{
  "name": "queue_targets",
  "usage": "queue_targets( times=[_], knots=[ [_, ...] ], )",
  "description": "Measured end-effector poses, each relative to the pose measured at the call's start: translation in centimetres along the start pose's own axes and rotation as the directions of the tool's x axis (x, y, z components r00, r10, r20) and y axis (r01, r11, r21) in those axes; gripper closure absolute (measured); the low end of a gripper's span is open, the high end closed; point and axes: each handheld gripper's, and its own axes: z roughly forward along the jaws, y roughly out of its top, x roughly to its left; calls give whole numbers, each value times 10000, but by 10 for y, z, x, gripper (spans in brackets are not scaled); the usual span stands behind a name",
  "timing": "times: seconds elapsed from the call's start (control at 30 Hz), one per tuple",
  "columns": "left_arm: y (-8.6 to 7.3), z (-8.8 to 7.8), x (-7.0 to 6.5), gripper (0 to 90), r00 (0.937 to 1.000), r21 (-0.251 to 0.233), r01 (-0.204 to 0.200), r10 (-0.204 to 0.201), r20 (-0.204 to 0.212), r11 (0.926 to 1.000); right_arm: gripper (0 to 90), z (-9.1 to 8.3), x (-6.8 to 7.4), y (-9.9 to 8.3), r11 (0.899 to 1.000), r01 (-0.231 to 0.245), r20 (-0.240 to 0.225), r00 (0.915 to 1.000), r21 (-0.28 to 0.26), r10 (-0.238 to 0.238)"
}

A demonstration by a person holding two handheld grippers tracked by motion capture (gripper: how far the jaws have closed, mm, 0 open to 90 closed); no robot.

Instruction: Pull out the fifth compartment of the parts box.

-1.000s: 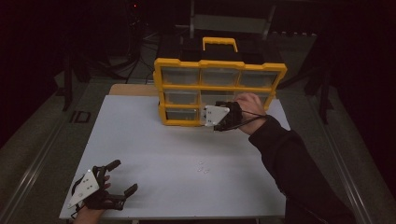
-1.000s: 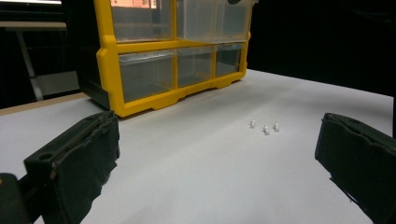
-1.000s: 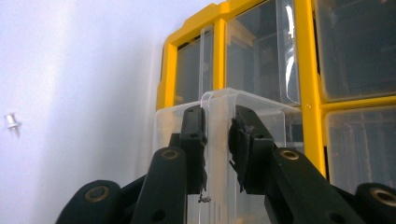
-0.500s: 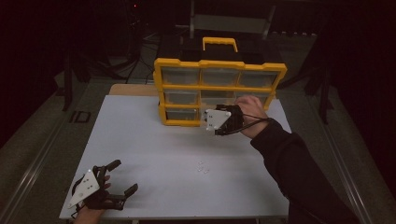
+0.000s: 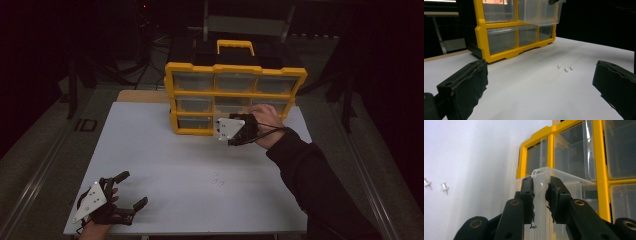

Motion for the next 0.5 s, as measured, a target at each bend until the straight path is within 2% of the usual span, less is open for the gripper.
queue_targets(
  times=[0.2,0.27,0.3,0.33,0.37,0.43,0.47,0.5],
  knots=[
    [0,0,0,0,10000,4,9,-9,-2,10000,722,-1,-3,0,9999,-132,-203,9997,-9,132],
    [0,0,0,0,10000,-2,19,-19,4,10000,637,-2,-5,1,9987,-493,-422,9979,-86,489],
    [0,0,0,0,10000,-2,19,-19,4,10000,637,-2,-5,1,9987,-493,-422,9979,-86,489],
    [0,0,0,0,10000,6,17,-17,5,10000,592,-2,-6,1,9968,-788,-432,9960,-124,782],
    [0,0,0,0,10000,-2,27,-27,9,10000,552,-3,-9,3,9876,-1559,-584,9859,204,1569],
    [0,0,0,0,10000,-8,24,-24,6,10000,511,-6,-13,2,9782,-2069,-652,9760,176,2076],
    [0,0,0,0,10000,-19,24,-24,7,10000,490,-9,-14,1,9741,-2260,-494,9729,21,2258],
    [0,-1,0,0,10000,-20,21,-21,4,10000,475,-11,-15,0,9680,-2508,-550,9667,-119,2498]
  ],
)
